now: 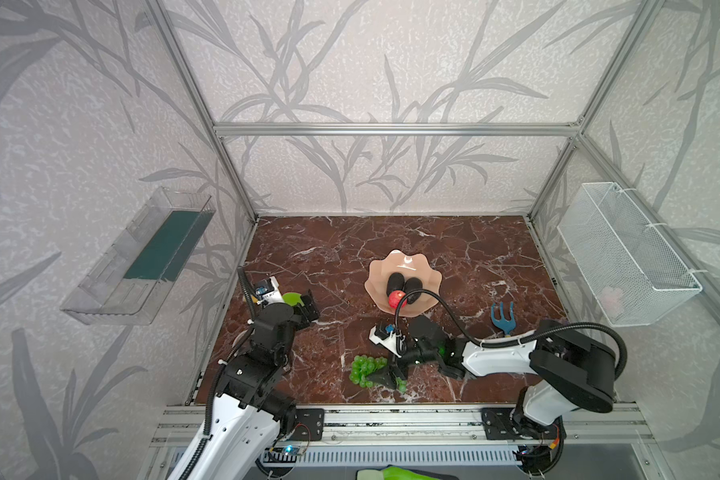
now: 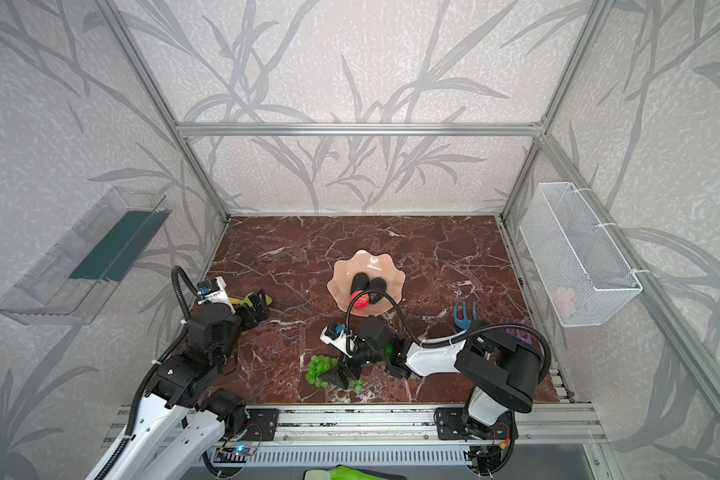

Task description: Place and organize the fake fruits in the fruit bowl

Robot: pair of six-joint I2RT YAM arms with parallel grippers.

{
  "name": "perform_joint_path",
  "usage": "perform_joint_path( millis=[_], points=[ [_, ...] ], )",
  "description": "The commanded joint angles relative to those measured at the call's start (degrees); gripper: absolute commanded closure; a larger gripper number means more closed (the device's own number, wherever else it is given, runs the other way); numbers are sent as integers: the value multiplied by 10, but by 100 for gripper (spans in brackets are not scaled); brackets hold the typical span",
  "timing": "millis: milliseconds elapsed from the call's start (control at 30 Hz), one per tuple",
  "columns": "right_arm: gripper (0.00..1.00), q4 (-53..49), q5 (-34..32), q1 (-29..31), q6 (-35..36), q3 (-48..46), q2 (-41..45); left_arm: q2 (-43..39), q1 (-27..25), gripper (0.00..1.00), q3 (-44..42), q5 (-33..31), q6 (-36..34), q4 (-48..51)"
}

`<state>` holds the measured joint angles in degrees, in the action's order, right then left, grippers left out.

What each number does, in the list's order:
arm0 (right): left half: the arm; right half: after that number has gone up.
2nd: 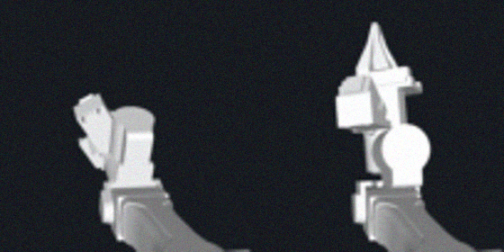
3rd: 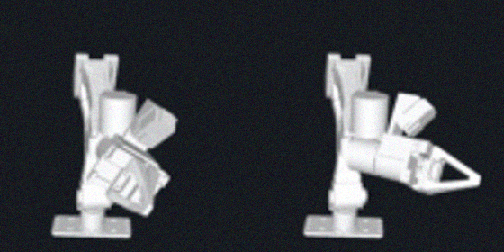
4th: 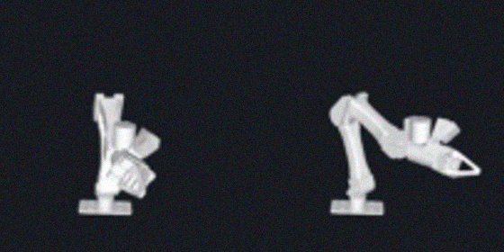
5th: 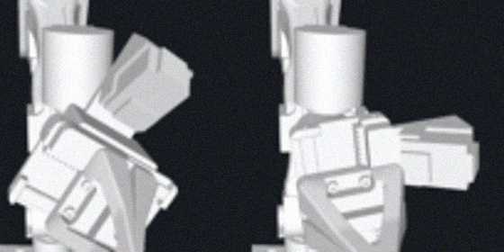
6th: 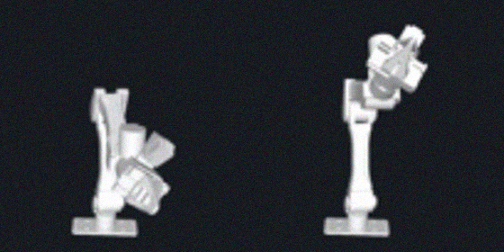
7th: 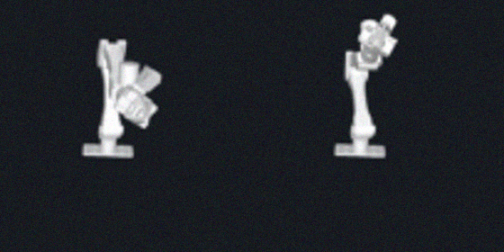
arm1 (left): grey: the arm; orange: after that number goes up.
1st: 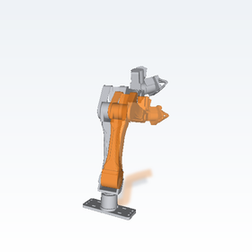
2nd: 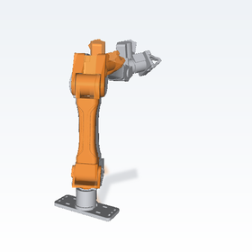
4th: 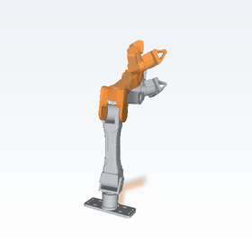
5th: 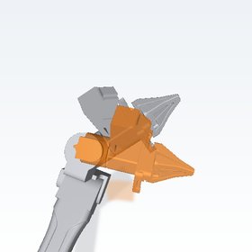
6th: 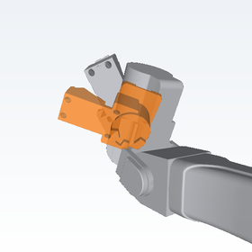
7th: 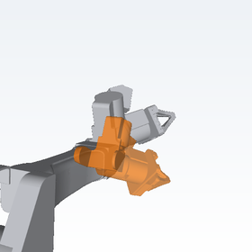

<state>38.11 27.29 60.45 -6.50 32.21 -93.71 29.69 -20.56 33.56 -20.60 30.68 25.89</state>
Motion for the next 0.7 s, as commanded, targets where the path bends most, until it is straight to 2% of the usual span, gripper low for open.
perform_joint_path(
  millis=[0, 200, 467, 667],
  points=[
    [1, 94, 17, 3, -22, -5, -36, -3, 3, 1, -4, -13, 13, 13],
    [2, 126, -11, 11, -36, 0, -94, -2, 3, 1, -4, -13, 12, 13],
    [8, 142, -21, 13, -47, 2, -130, -2, 3, 1, -4, -13, 12, 11],
    [33, 139, -32, 13, -45, 3, -133, -2, 3, 1, -5, -13, 13, 12]
  ],
)
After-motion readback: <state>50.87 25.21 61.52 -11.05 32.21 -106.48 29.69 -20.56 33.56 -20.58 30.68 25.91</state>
